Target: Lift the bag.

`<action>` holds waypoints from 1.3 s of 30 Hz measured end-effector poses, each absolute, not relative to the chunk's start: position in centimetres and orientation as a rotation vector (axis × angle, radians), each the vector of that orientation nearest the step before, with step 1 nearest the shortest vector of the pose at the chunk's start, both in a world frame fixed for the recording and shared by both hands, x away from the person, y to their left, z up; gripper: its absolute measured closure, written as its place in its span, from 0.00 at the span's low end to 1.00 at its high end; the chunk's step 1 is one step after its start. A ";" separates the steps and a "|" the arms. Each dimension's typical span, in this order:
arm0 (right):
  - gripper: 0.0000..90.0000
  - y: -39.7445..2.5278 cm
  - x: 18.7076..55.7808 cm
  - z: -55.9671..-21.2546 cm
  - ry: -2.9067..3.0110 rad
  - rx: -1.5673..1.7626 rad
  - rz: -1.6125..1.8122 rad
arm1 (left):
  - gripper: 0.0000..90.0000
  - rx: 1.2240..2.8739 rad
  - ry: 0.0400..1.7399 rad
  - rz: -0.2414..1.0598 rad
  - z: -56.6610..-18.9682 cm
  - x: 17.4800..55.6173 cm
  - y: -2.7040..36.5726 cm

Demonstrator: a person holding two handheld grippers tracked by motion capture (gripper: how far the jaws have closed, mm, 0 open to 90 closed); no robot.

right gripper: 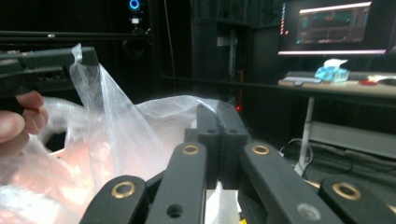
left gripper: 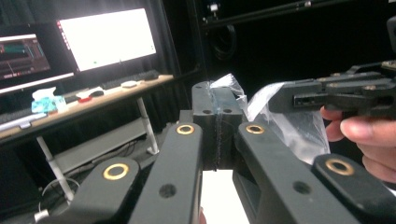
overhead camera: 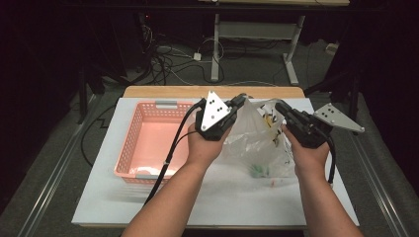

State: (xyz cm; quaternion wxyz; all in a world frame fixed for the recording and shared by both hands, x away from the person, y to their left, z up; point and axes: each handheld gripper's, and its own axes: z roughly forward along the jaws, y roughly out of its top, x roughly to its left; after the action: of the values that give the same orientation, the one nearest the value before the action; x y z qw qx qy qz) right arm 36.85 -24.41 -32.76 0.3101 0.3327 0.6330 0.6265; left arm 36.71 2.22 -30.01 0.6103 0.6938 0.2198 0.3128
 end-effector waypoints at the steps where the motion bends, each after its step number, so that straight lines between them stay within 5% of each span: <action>1: 1.00 -24.4 37.0 -32.4 1.664 0.878 1.655 | 0.98 1.602 0.497 0.726 -29.6 36.9 2.0; 16: 1.00 -25.9 38.5 -28.3 1.572 0.884 1.654 | 0.98 1.557 0.401 0.736 -23.5 39.0 -1.5; 26: 1.00 -26.9 39.8 -32.9 1.649 1.002 1.569 | 0.98 1.590 0.466 0.706 -26.3 40.3 -1.2; 39: 1.00 -27.5 39.4 -30.2 1.600 0.946 1.557 | 0.98 1.674 0.568 0.671 -30.2 41.1 0.7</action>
State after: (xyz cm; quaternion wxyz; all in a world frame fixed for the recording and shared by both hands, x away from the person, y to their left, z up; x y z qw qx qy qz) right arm 39.38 -27.49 -30.17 0.3509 0.3652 0.6178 0.6015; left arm 41.11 0.67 -30.19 0.5856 0.7177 0.2437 0.2876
